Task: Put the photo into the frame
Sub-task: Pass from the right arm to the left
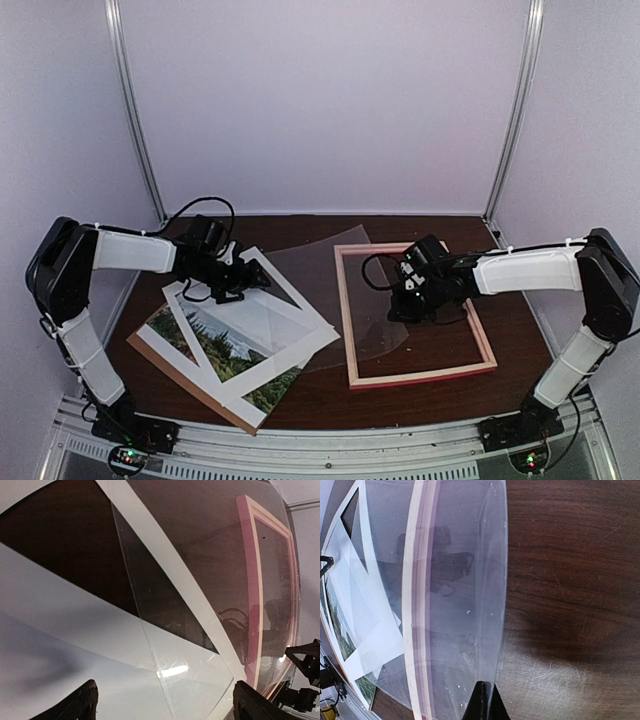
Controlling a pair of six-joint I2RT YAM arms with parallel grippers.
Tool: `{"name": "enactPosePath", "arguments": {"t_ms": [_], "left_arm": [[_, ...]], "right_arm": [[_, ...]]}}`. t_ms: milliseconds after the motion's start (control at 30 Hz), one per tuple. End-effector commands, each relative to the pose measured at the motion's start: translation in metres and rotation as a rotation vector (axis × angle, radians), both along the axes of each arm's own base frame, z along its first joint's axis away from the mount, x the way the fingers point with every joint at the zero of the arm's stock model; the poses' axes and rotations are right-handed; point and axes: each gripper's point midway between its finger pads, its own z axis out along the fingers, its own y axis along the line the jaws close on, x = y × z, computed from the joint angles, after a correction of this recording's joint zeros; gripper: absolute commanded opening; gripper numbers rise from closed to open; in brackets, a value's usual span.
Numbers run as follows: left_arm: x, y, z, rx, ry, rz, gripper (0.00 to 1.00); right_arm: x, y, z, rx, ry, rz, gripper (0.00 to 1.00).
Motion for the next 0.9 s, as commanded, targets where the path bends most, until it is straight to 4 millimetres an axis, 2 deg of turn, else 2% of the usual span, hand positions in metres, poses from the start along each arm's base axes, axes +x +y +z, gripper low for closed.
{"name": "enactPosePath", "arguments": {"t_ms": [0,267,433,700,867], "left_arm": [[0.024,-0.022,0.004,-0.015,-0.058,-0.079,0.94],[0.054,-0.043,-0.014,-0.024,-0.045,-0.115,0.94],[0.067,-0.052,-0.016,-0.035,-0.03,-0.123,0.94],[0.062,-0.065,-0.022,-0.109,0.03,-0.137,0.93],[0.052,-0.078,-0.02,-0.198,0.042,-0.166,0.85]], "right_arm": [[0.006,-0.021,-0.019,-0.089,0.0,-0.037,0.0],[0.006,-0.028,-0.036,-0.118,0.038,-0.042,0.0],[0.007,-0.034,-0.04,-0.13,0.045,-0.058,0.0],[0.007,-0.032,-0.046,-0.116,0.054,-0.062,0.0],[0.007,-0.029,-0.048,-0.1,0.06,-0.062,0.0]]}}
